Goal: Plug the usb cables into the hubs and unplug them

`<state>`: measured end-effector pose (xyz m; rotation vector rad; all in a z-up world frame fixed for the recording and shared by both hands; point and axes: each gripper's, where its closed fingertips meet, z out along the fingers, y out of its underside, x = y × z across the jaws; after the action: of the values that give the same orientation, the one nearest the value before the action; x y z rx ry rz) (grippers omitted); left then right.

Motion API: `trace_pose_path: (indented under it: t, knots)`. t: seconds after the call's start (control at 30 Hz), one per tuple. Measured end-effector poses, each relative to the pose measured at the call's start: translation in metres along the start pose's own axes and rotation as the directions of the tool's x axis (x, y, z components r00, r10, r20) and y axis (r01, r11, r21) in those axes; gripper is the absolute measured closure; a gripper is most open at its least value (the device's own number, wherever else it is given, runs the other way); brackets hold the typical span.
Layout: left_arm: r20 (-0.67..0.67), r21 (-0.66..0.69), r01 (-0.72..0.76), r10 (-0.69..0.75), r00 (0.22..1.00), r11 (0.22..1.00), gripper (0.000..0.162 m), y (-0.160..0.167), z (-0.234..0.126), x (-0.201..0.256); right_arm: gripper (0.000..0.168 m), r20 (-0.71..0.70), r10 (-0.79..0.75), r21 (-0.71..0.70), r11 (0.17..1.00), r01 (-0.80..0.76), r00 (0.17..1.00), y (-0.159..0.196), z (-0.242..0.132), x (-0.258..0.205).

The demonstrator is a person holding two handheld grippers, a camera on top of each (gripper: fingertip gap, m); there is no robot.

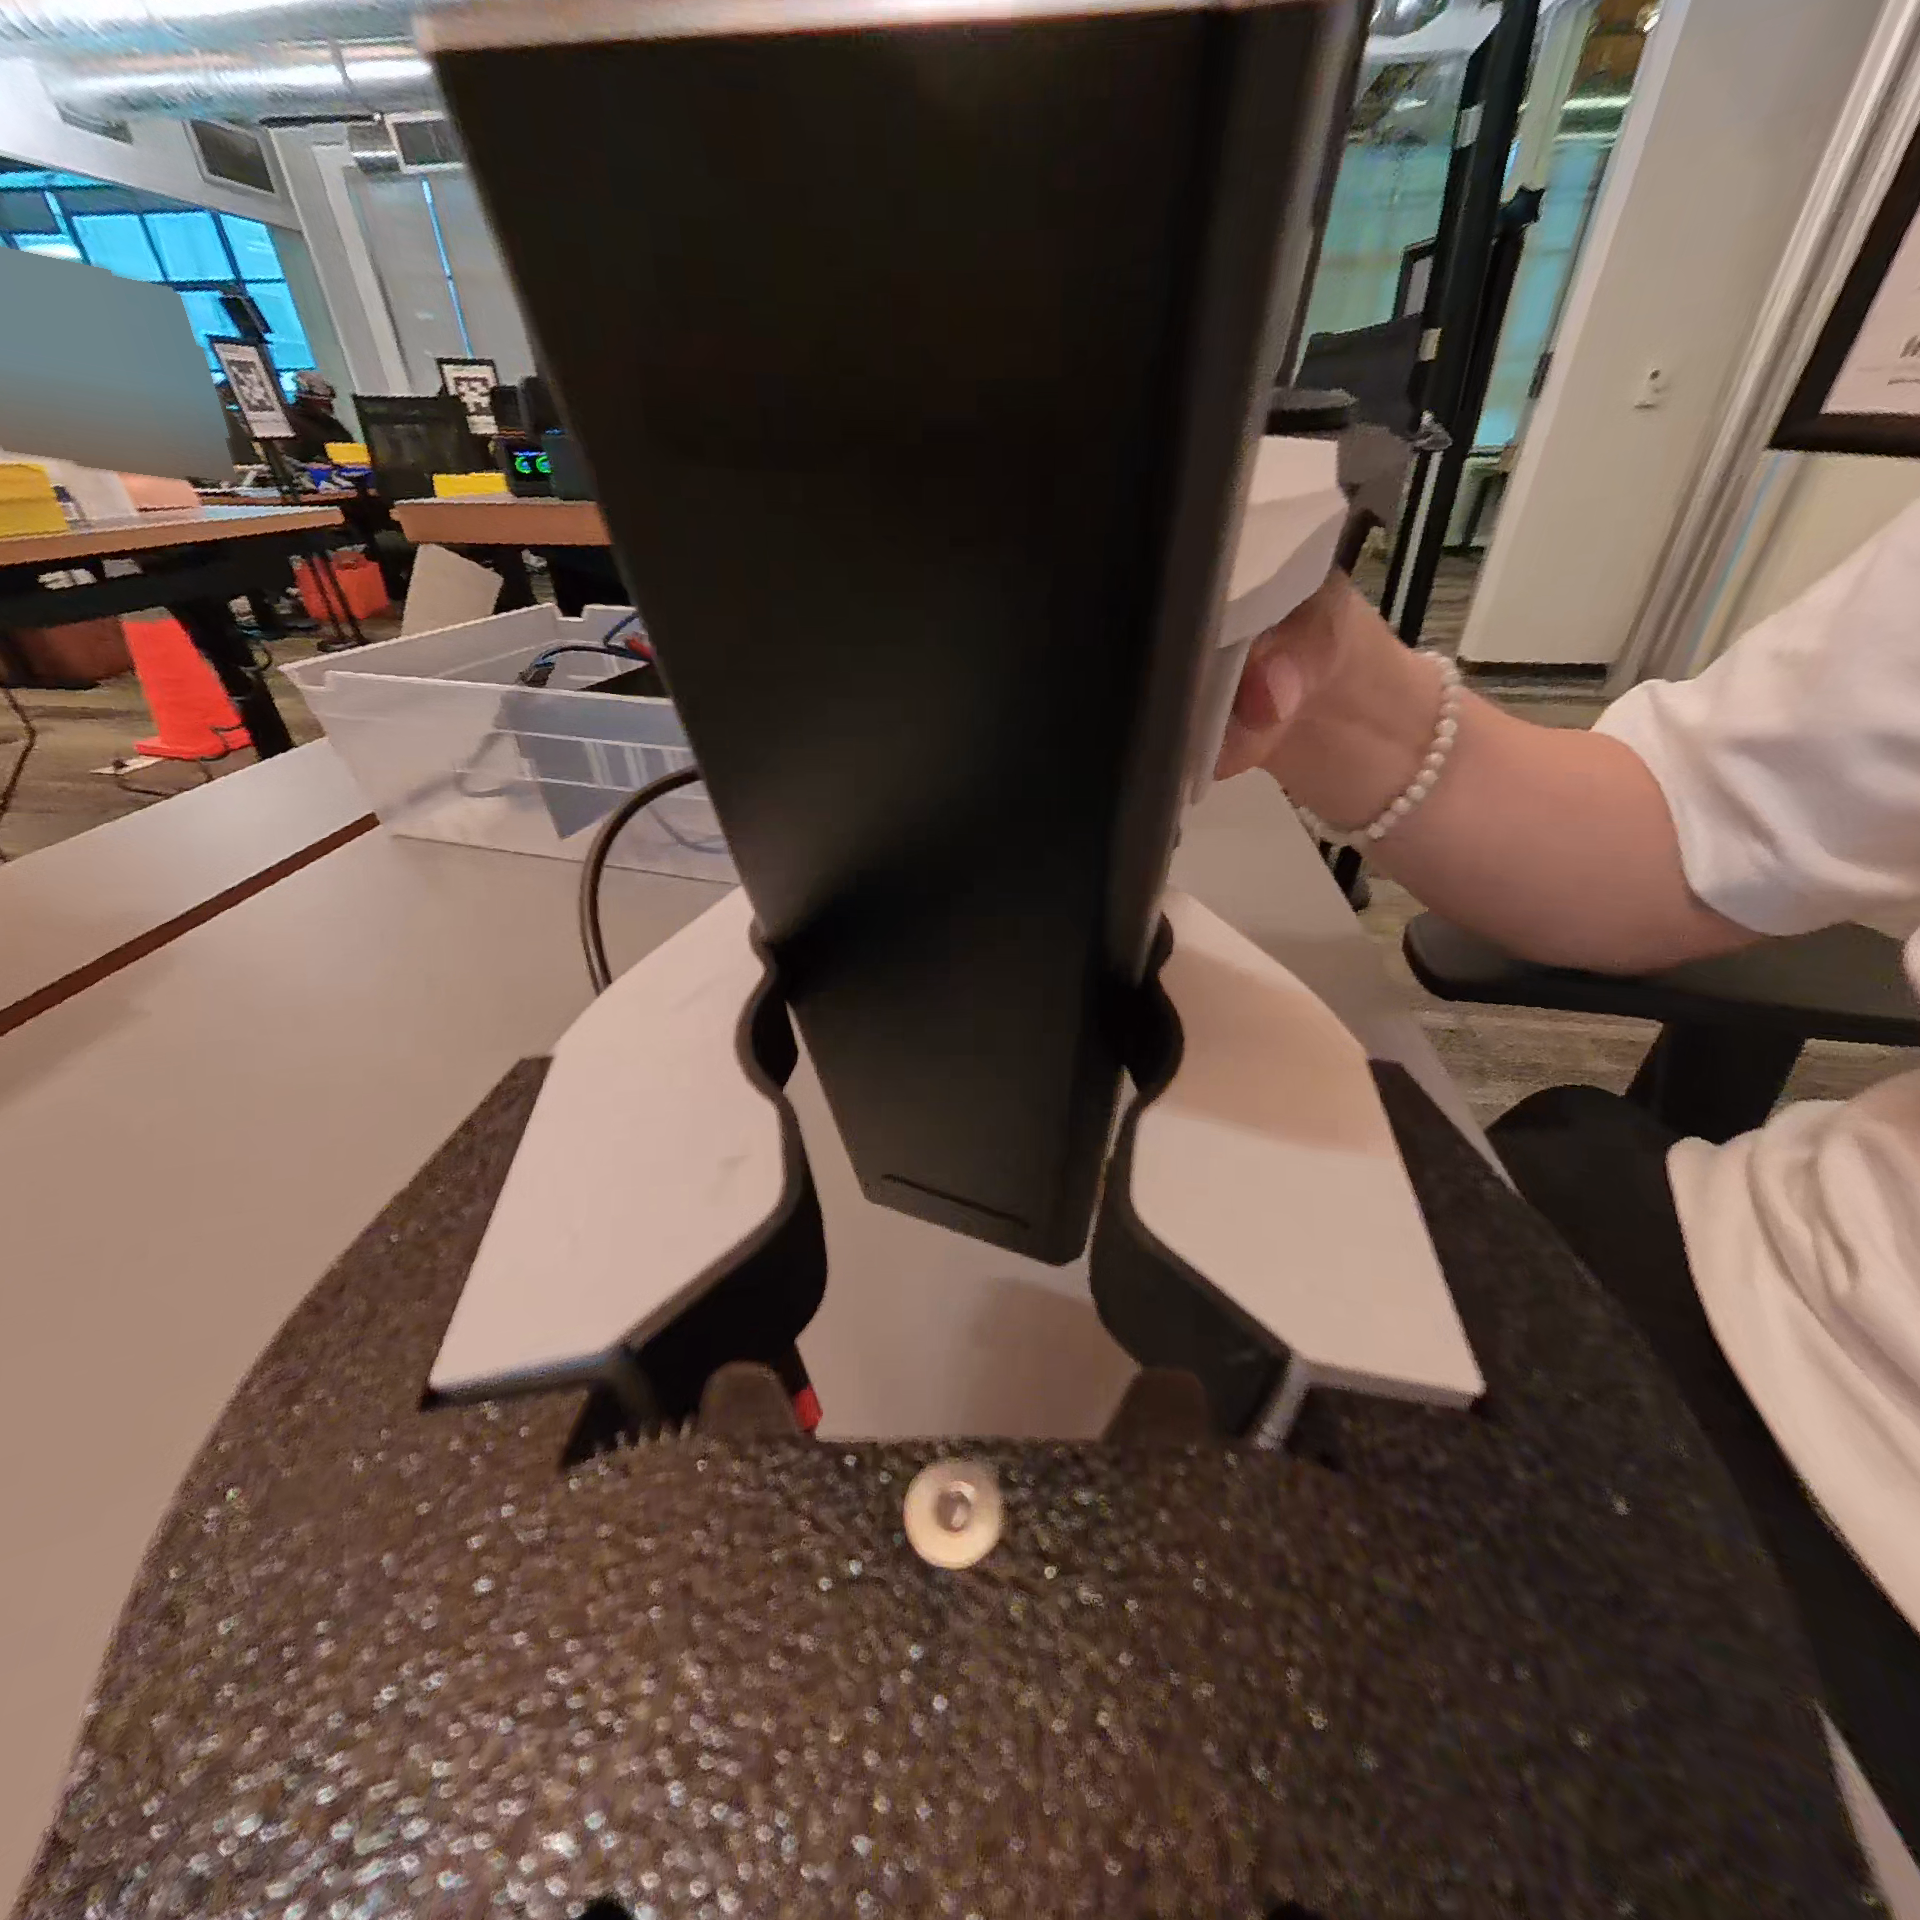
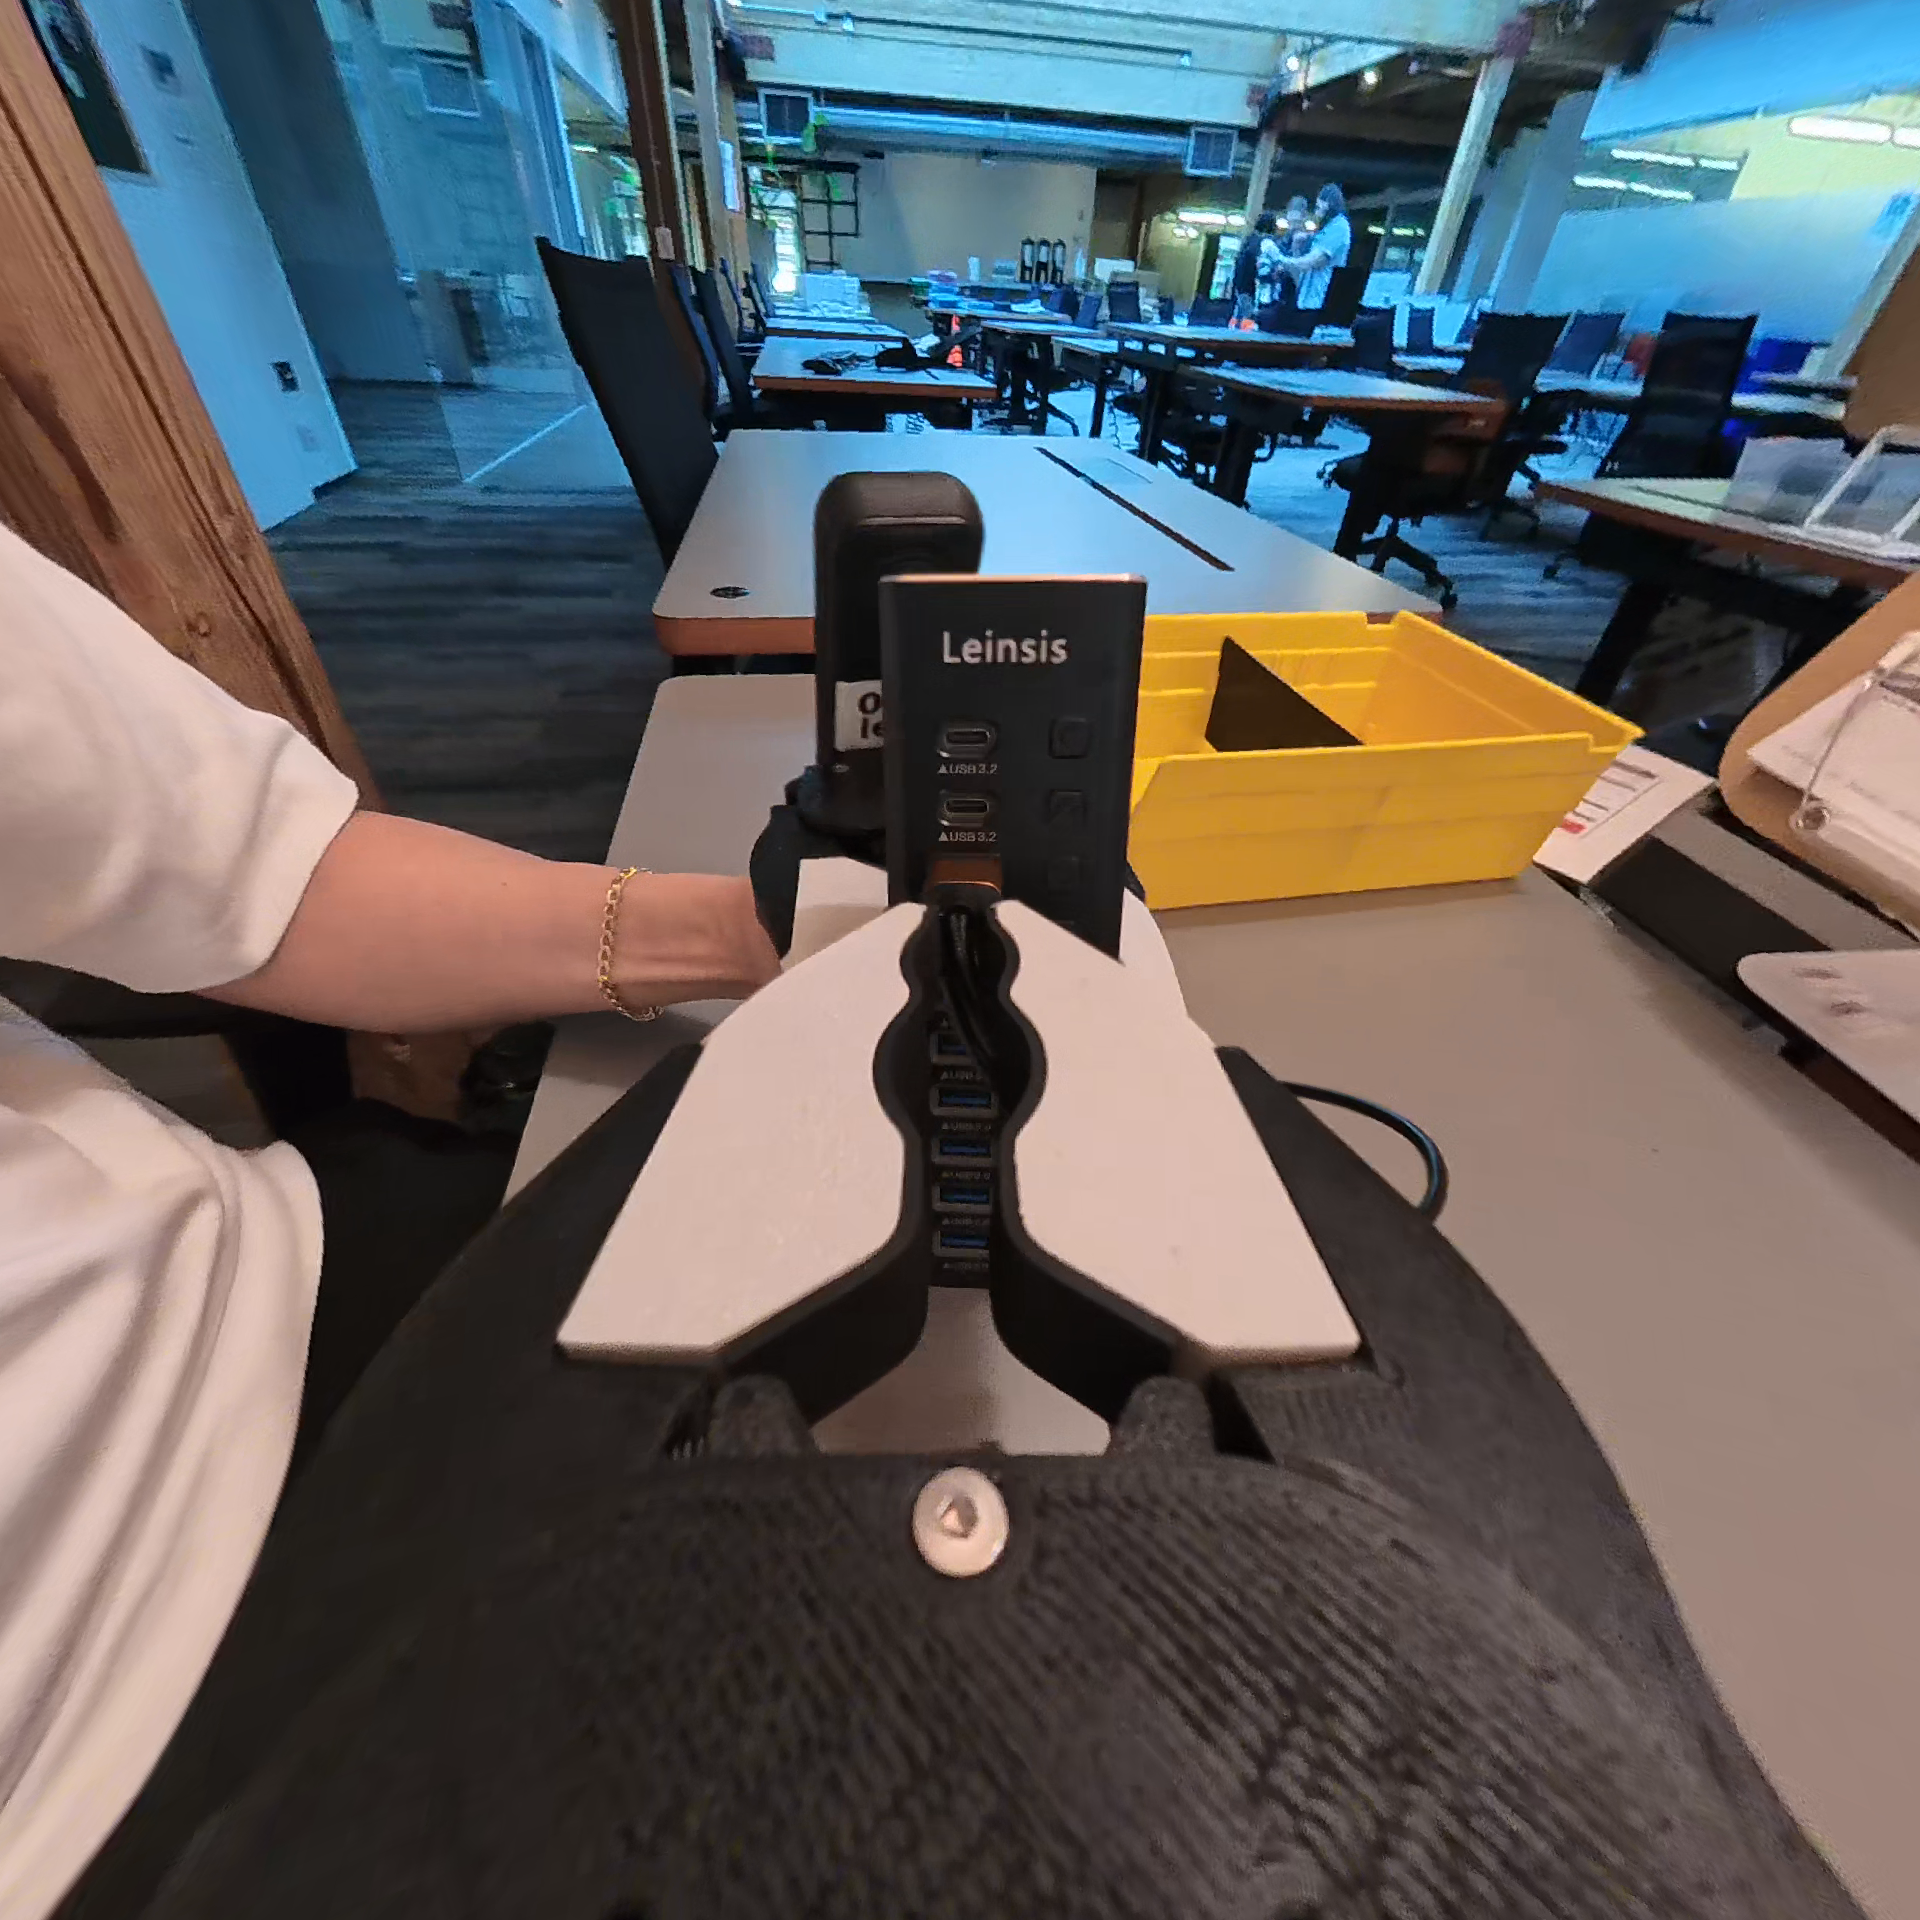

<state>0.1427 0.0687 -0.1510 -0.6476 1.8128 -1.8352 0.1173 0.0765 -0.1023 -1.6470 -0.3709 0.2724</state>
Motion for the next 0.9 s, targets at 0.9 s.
trace_pose_path:
  t: [0.9]
  knots:
    - [0.181,-0.152,-0.015,0.042,0.983,0.988,0.101,0.016,0.004,-0.023,0.142,-0.127,-0.011,0.019,1.0,0.013,0.992,0.003,-0.011,0.026]
